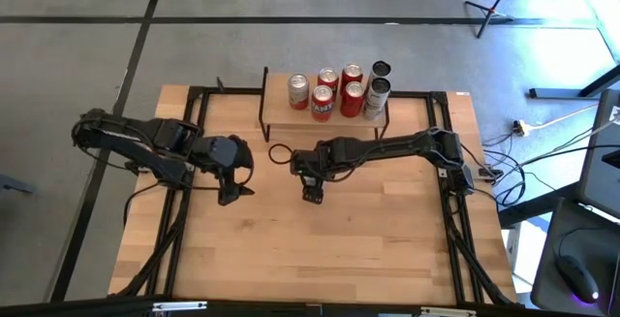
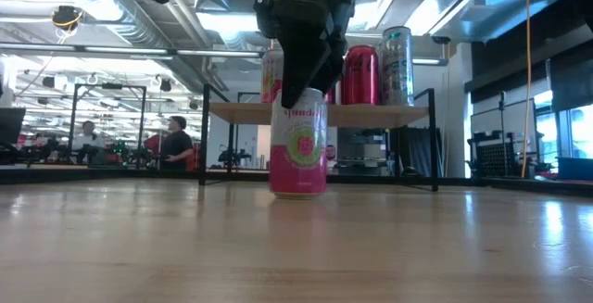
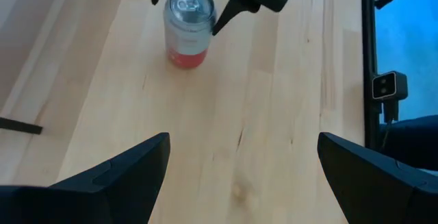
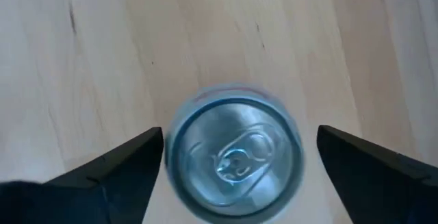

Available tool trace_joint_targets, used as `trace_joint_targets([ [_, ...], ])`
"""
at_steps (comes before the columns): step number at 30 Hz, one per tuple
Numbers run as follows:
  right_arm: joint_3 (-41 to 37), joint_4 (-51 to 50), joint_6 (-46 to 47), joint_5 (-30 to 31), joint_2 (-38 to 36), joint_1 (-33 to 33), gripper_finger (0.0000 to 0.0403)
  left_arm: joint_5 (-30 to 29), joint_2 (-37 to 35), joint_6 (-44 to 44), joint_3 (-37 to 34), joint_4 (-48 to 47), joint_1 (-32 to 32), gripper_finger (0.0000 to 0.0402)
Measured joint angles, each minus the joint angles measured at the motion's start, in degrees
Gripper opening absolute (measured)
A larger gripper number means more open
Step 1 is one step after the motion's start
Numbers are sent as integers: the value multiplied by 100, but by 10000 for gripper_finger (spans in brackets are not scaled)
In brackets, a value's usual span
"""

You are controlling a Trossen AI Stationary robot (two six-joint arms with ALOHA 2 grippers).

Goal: Place canned beverage on shelf
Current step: Put the pink-white soda can on the shelf aligned with the other pink-white soda can

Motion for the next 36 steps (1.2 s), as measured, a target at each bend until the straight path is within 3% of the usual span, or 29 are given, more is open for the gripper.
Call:
trace_joint_targets([
  [7,-11,-105,-230,-153,-233,-2,389,-422,1,-288,0,325,-167,354],
  [18,-179,-1119,-1038,-105,-1995,358,390,-1571,717,-1048,0,1606,-447,353],
  [24,-1568,-814,-1151,-11,-3392,612,390,-2444,1667,-1500,0,2708,-629,353],
  [32,-3722,29,-587,8,-5276,590,390,-4584,2956,-2933,0,3303,-796,353],
  [36,-4274,79,-277,13,-5859,592,390,-4837,3453,-3375,0,3739,-766,353],
])
